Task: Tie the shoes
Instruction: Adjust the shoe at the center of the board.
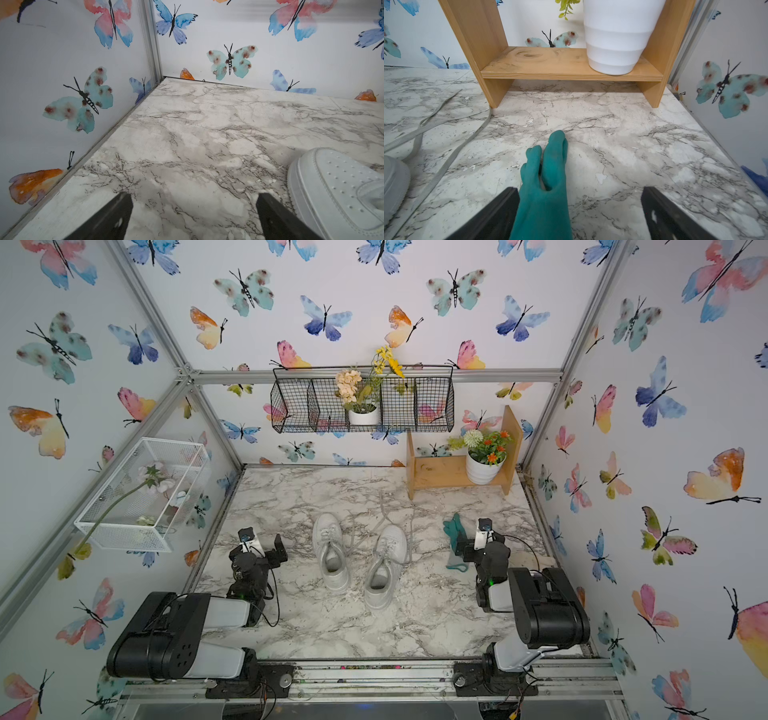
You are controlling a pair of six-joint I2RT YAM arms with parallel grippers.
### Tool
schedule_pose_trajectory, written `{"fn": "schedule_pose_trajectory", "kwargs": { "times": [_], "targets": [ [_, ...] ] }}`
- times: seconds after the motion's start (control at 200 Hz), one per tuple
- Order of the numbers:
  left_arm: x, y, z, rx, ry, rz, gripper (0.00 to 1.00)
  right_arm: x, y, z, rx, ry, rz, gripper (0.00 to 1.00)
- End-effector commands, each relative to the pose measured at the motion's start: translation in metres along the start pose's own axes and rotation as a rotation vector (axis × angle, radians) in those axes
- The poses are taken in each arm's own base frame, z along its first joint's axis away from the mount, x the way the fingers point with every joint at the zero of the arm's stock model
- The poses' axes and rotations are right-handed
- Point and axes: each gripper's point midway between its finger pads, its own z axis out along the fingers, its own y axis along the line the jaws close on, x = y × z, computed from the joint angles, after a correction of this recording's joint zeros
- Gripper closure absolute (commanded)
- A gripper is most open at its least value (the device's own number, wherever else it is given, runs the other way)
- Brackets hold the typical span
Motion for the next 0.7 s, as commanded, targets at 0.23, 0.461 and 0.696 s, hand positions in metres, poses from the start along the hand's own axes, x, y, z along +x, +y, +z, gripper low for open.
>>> {"fn": "schedule_pose_trajectory", "kwargs": {
  "times": [0.23,0.461,0.696],
  "targets": [
    [-0.012,-0.005,0.001,0.031,-0.033,-0.010,0.01,-0.006,0.000,0.001,0.000,-0.016,0.002,0.02],
    [-0.012,-0.005,0.000,0.031,-0.034,-0.010,0.01,-0.006,0.000,0.001,-0.002,-0.018,0.004,0.01],
    [-0.070,-0.002,-0.003,-0.012,0.050,-0.134,0.01,-0.048,-0.006,0.006,0.021,0.080,0.073,0.01]
  ]
}}
